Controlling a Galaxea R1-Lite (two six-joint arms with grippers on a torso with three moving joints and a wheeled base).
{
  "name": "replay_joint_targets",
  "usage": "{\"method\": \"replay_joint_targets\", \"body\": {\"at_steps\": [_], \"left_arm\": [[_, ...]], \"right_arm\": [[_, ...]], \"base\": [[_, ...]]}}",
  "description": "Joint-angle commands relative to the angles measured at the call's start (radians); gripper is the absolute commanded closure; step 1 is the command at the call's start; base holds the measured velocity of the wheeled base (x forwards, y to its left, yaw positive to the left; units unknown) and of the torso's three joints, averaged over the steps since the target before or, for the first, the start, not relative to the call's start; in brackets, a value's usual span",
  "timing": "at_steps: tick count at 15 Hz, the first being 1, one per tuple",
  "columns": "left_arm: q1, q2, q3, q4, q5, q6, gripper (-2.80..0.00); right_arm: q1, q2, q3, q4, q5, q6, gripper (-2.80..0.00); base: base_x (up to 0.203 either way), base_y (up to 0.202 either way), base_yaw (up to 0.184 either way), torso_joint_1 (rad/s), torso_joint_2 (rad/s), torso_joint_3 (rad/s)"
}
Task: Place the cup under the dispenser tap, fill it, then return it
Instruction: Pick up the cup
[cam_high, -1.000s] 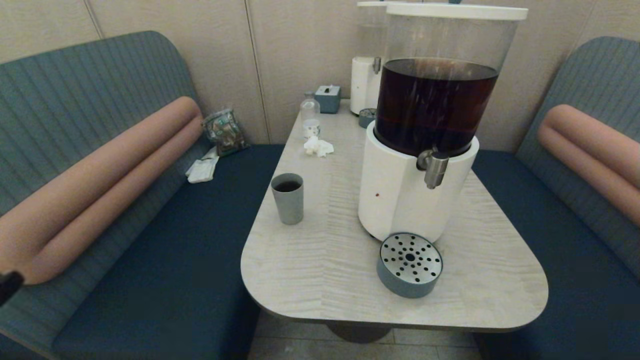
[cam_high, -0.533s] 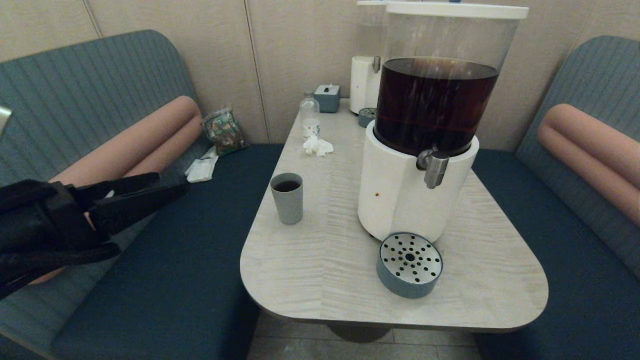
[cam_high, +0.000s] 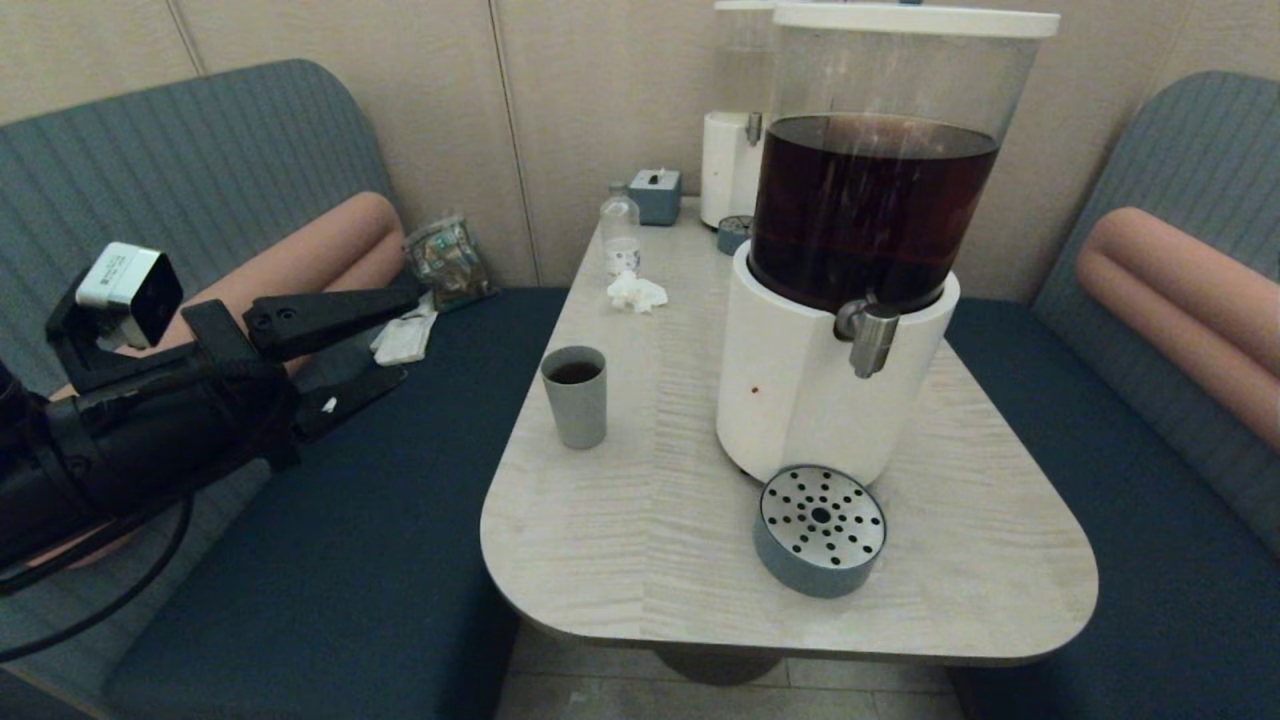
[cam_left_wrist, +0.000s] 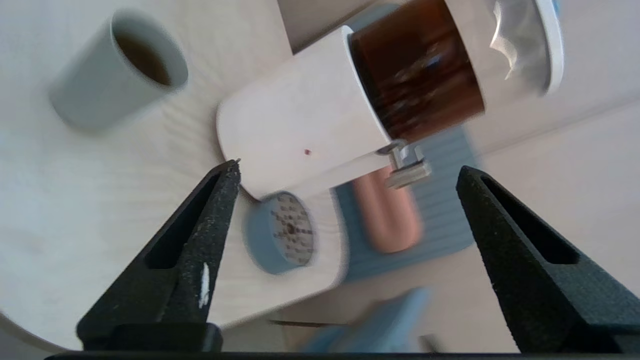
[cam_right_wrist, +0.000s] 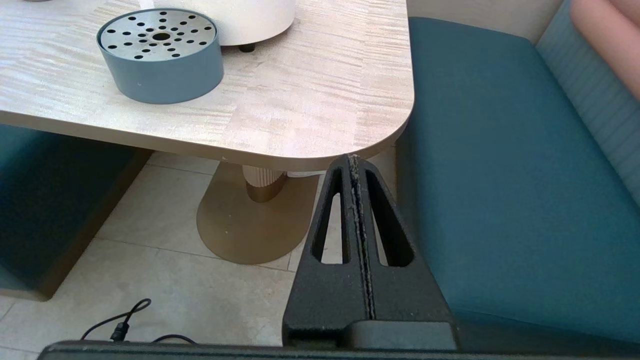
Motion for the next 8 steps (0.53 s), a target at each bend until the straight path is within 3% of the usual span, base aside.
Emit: {"method": "replay_joint_targets", "body": {"at_steps": [1,3,4,6,8], "left_arm": [[0.006,0.059,0.016,-0.008,0.000,0.142,-2.80],[0.031,0.171,0.030,-0.045,0.001,0.574,-2.80],[0.044,0.270,0.036,-0.095,0.002,0.745,-2.80],[0.061,0.455,0.037,-0.246,0.000,0.941,-2.80],[0.070,0.581,0.011,-0.369,-0.050,1.066,-2.80]], "right_arm": [[-0.001,-0.002,0.000,0.000,0.000,-0.001,0.00],[0.000,-0.002,0.000,0.000,0.000,-0.001,0.00],[-0.001,-0.002,0.000,0.000,0.000,-0.001,0.00],[-0.001,-0.002,0.000,0.000,0.000,-0.001,0.00],[0.000,-0.002,0.000,0.000,0.000,-0.001,0.00]], "base": [[0.000,0.000,0.000,0.000,0.00,0.000],[0.000,0.000,0.000,0.000,0.00,0.000],[0.000,0.000,0.000,0.000,0.00,0.000],[0.000,0.000,0.000,0.000,0.00,0.000],[0.000,0.000,0.000,0.000,0.00,0.000]]}}
